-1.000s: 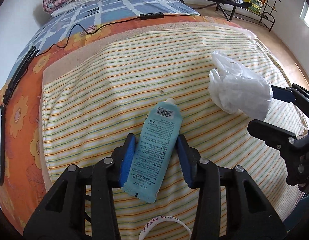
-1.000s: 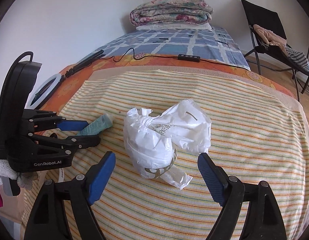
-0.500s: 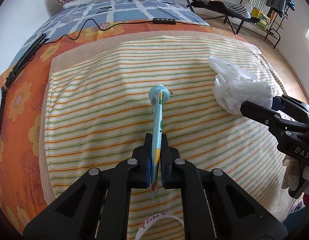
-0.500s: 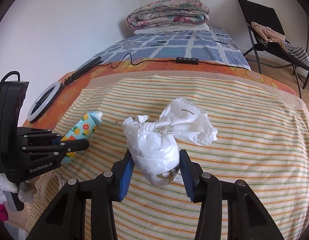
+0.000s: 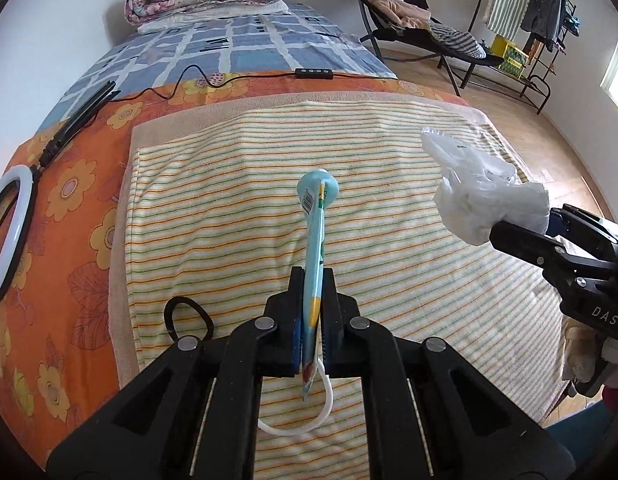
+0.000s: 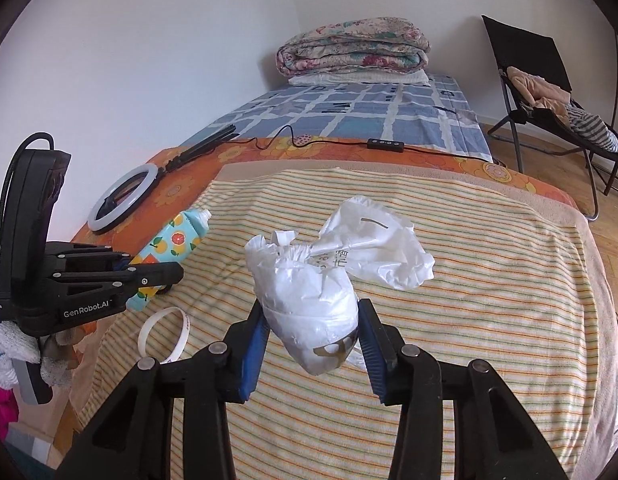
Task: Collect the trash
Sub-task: 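Lift the bag and tube and carry both over the blue basket, then open both tools to drop the bag and tube into the basket, then move both tools back over the towel toward the wristband and hair tie, then grasp the white wristband with the right tool while the left tool grasps the black hair tie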
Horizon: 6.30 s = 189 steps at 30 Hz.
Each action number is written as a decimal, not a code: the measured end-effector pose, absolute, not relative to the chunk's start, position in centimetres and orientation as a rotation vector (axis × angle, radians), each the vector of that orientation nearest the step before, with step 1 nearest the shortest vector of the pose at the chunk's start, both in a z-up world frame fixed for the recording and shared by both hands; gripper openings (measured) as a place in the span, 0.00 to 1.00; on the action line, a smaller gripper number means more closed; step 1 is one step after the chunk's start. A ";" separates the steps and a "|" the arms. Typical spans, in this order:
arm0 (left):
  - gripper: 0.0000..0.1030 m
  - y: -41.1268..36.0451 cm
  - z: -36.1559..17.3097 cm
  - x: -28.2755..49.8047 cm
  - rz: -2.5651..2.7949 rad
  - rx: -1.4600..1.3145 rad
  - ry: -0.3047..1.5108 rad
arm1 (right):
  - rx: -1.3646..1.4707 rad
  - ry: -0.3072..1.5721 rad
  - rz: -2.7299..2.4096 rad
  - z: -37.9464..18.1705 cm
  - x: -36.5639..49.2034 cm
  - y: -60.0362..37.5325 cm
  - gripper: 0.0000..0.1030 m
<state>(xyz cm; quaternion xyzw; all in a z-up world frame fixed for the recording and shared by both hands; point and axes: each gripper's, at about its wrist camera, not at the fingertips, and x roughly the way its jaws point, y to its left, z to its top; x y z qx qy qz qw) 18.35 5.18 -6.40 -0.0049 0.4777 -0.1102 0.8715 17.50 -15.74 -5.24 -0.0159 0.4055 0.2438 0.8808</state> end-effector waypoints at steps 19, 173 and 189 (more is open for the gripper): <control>0.05 3.4 -0.5 1.2 -0.245 0.007 0.930 | -0.118 0.873 0.608 -1.0 0.7 -17.4 0.43; 0.43 14.3 -6.0 13.0 -0.031 -0.218 1.005 | 0.002 1.032 0.628 -6.2 7.5 -9.0 0.70; 0.17 15.5 -11.4 19.5 -0.012 -0.258 1.099 | 0.120 1.169 0.643 -11.5 13.7 -5.7 0.39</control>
